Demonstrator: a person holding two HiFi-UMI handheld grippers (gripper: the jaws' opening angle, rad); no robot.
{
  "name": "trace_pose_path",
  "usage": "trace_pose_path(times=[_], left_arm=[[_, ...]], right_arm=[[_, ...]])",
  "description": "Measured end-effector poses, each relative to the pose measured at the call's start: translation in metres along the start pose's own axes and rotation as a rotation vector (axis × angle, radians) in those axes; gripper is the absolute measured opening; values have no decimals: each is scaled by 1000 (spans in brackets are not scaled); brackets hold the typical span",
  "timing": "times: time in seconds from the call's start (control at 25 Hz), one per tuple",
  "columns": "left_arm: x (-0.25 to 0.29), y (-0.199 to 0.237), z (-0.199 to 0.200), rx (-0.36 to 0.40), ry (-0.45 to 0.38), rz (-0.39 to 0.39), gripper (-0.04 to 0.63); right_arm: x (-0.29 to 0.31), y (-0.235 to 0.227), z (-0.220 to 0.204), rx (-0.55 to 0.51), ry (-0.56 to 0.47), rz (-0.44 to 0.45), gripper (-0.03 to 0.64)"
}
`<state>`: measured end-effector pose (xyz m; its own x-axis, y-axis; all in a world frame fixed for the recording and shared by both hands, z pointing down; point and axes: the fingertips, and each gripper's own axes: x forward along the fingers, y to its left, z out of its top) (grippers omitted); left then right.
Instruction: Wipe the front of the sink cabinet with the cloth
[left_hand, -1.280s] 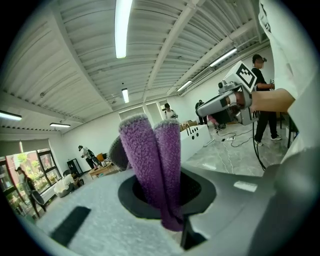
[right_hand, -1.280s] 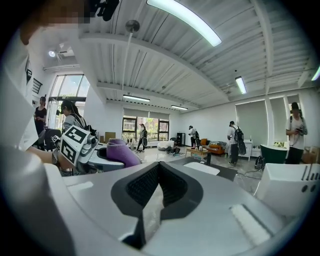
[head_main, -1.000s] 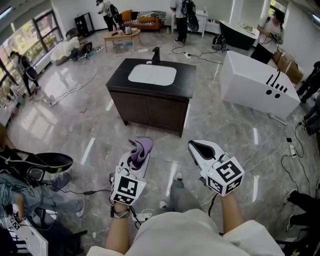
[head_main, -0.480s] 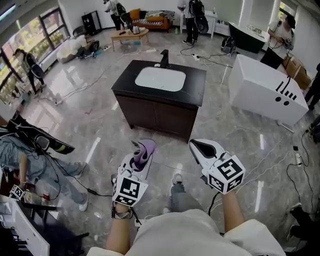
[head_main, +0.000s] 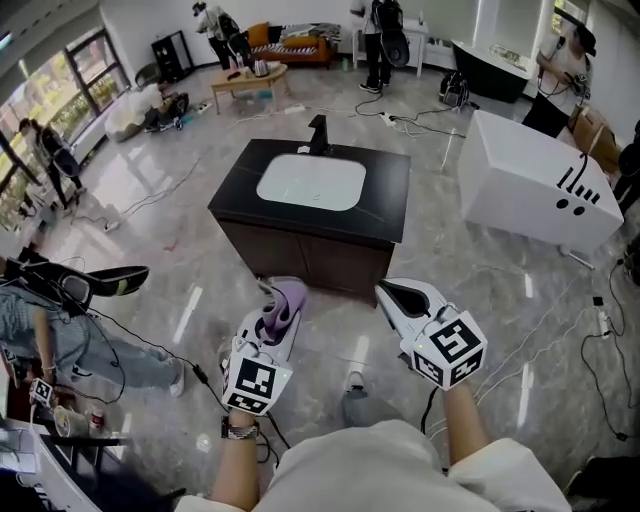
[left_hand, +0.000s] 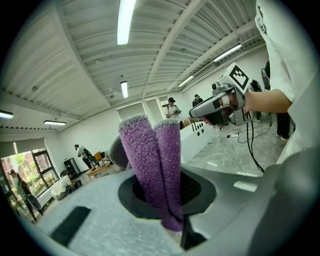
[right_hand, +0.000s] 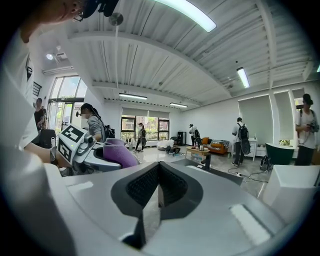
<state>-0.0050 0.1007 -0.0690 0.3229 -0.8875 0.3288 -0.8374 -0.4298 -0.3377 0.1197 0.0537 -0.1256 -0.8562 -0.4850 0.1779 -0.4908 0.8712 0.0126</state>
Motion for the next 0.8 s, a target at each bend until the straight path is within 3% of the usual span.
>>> trace_pose_path(times=[0.4, 0.8], left_arm=[[96, 46, 14, -9, 22, 3, 49], [148, 105, 25, -22, 41, 27, 51]], right_arm=[[54, -91, -9, 23, 33, 8, 6], [119, -138, 15, 10, 15, 63, 6]])
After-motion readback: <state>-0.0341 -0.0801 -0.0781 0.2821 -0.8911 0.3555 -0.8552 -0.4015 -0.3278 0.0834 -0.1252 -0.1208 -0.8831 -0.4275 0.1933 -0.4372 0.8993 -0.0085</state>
